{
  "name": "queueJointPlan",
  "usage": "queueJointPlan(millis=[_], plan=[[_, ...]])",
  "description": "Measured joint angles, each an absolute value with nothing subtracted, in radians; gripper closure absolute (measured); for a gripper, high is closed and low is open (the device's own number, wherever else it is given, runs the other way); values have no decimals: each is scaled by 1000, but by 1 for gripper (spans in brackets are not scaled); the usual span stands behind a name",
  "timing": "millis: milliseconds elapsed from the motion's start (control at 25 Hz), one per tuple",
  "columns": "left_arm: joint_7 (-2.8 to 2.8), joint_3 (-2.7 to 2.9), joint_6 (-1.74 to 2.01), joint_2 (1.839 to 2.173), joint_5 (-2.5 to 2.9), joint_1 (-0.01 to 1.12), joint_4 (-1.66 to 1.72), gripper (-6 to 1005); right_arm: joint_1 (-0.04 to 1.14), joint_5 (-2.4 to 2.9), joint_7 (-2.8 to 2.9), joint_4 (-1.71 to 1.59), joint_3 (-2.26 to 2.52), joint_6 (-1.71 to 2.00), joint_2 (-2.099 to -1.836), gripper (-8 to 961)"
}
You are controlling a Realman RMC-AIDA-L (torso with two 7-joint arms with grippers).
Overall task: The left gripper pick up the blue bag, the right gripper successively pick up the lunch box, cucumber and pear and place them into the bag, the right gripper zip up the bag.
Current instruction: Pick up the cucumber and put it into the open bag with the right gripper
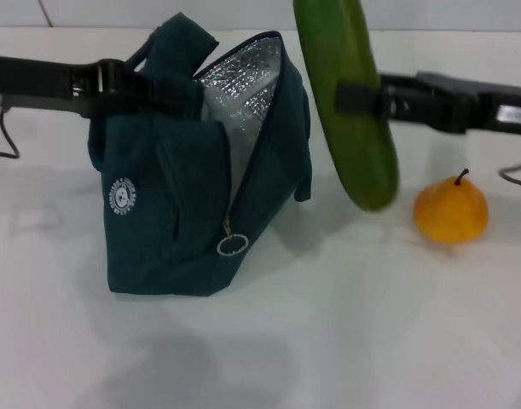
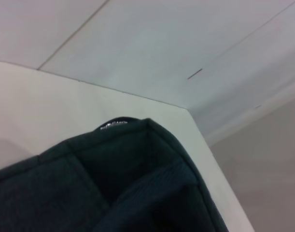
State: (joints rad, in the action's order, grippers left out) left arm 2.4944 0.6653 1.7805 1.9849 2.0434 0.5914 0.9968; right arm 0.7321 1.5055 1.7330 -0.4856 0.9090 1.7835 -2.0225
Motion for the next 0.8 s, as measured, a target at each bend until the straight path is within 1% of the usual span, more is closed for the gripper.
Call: queueJointPlan(millis=[280,640,800], plan=[[2463,664,1781,1983,2020,595,957,942,832,1368,1536,-253,933,1658,-2028,356],[2457,663,1780,1980,2019,597,957,942,967,1257,1343,-84,985,1538,-2028,357],[2456,663,1780,1979,2016,599,959,942,1009,1256,1287,-33,980,1498,-2028,357]])
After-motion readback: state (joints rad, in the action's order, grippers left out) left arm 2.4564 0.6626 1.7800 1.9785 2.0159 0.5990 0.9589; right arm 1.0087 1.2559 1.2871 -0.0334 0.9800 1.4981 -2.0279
